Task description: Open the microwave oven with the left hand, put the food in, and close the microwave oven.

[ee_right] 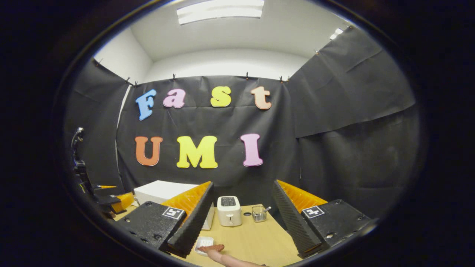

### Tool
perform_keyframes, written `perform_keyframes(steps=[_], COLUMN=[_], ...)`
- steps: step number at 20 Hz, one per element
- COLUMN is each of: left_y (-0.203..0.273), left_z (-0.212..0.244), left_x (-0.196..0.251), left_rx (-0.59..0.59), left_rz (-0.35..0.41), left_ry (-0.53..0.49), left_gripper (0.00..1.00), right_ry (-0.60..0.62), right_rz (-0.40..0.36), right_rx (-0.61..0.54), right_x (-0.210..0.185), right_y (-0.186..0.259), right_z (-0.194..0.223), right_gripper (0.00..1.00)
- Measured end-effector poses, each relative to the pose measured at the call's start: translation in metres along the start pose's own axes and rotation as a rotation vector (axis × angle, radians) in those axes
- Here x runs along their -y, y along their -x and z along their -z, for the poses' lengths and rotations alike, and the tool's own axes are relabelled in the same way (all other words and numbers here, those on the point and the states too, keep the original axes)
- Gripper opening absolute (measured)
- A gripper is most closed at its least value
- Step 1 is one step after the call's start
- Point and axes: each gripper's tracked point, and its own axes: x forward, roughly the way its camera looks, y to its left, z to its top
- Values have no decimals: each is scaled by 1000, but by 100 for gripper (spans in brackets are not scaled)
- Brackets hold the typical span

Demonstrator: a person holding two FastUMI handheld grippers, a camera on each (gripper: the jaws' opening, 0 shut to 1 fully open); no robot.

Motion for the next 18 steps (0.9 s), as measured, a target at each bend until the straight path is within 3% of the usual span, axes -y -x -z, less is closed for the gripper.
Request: perform_keyframes(steps=[1,2,6,7,12,13,14,16,17,18], left_y=[-11,-22,-69,-81,-141,-150,-160,-174,-180,-184], left_z=[11,22,72,83,148,157,163,172,176,175], left_x=[3,6,21,24,28,30,29,24,26,27], left_rx=[-19,-34,-94,-97,-182,-187,-186,-188,-186,-178], left_rz=[9,13,22,25,8,8,-1,-15,-8,-3], left_ry=[-5,-8,-1,1,93,101,95,81,88,93], left_gripper=[93,93,93,93,92,93,92,92,93,93], right_ry=[-2,-2,6,11,21,12,9,5,3,2], right_rz=[3,5,6,5,6,-6,-13,-22,-27,-30], right_rx=[0,2,15,17,7,-3,-13,-32,-38,-44], right_x=[2,4,8,10,14,12,12,16,16,17], right_y=[-2,-5,-13,-14,-27,-30,-34,-40,-42,-44], right_z=[0,0,5,8,24,28,32,40,43,46], right_gripper=[100,90,90,100,100,90,100,100,90,90])
